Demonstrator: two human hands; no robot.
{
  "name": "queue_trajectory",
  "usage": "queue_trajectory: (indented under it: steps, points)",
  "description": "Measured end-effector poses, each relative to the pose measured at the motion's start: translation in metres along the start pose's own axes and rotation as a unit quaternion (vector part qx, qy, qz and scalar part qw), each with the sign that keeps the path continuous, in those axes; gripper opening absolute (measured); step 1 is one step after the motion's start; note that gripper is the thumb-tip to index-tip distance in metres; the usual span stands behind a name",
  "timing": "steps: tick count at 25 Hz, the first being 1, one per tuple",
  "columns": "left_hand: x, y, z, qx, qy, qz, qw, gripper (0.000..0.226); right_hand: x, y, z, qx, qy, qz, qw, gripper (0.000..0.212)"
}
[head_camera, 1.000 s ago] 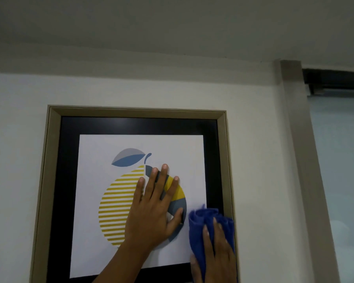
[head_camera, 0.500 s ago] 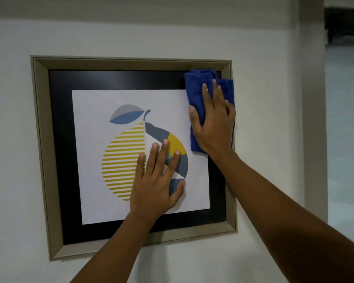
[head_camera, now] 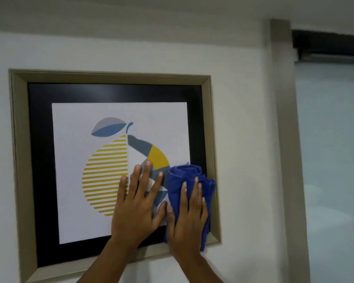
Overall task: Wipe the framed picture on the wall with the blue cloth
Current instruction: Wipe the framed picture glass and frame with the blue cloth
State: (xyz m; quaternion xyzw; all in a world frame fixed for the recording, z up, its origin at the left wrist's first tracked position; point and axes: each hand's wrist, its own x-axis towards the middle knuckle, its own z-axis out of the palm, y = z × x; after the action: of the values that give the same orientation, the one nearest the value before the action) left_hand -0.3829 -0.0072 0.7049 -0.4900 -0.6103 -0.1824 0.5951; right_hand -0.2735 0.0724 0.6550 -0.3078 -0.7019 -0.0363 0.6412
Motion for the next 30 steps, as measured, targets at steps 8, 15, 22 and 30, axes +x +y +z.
queue_trajectory:
  steps: [8,15,22,30]
  points:
    - [-0.002,-0.005,0.006,0.018,-0.002,0.001,1.0,0.076,0.034,0.063,-0.024,-0.111,-0.025,-0.111,0.987,0.063]
    - [-0.005,-0.003,0.007,0.001,0.022,-0.004,1.0,0.084,0.227,-0.003,-0.069,-0.095,0.018,-0.151,0.984,0.065]
    - [-0.002,-0.001,0.0,-0.009,0.014,-0.003,1.0,0.075,0.175,0.013,-0.05,-0.074,0.028,-0.118,0.99,0.067]
    - [0.0,0.002,-0.005,-0.005,0.0,-0.006,1.0,0.079,0.01,0.063,-0.041,-0.134,-0.069,-0.123,0.981,0.067]
